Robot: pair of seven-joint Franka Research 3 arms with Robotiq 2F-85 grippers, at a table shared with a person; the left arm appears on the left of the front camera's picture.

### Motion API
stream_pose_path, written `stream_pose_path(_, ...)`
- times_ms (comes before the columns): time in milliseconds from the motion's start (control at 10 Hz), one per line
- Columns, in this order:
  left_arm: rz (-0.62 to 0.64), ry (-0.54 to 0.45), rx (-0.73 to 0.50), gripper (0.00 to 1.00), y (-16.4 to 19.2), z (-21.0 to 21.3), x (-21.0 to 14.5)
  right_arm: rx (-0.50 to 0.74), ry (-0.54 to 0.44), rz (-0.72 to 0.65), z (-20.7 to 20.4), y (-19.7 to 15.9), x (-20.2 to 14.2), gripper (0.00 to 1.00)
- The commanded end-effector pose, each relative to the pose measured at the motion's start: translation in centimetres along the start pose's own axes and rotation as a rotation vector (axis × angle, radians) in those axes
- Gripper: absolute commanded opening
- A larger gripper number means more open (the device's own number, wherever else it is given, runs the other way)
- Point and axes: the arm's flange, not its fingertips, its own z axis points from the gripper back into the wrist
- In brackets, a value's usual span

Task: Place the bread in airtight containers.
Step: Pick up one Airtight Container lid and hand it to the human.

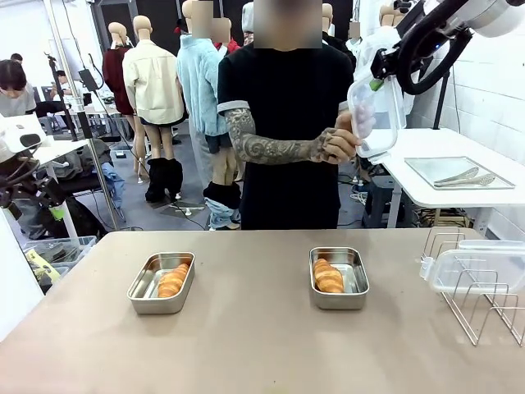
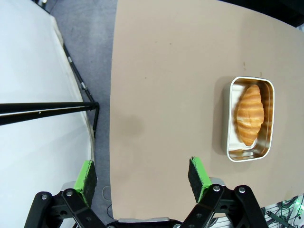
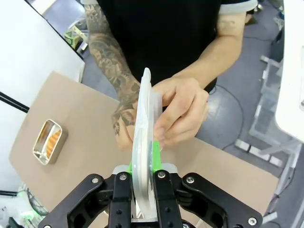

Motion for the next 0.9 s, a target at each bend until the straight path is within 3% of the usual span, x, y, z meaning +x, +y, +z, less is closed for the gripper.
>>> stream_pose_path(0,0.017,0.003,0.027,1.00,0.0,0.1,-0.2,-0.019,0.020,-0.016,-0.4,-0.3,0.6,0.00)
stream_pose_path(400,0.017,0.003,0.027,1.00,0.0,0.1,-0.2,-0.039,0.047,-0.007,-0.5,-0.1,0.5,0.00)
stream_pose_path(700,0.017,0.003,0.027,1.00,0.0,0.1,-0.2,0.003,0.131,0.048,1.3,1.0,-0.9,0.58)
stream_pose_path(800,0.017,0.003,0.027,1.00,0.0,0.1,-0.2,0.005,0.200,0.105,1.8,1.7,-1.7,0.78)
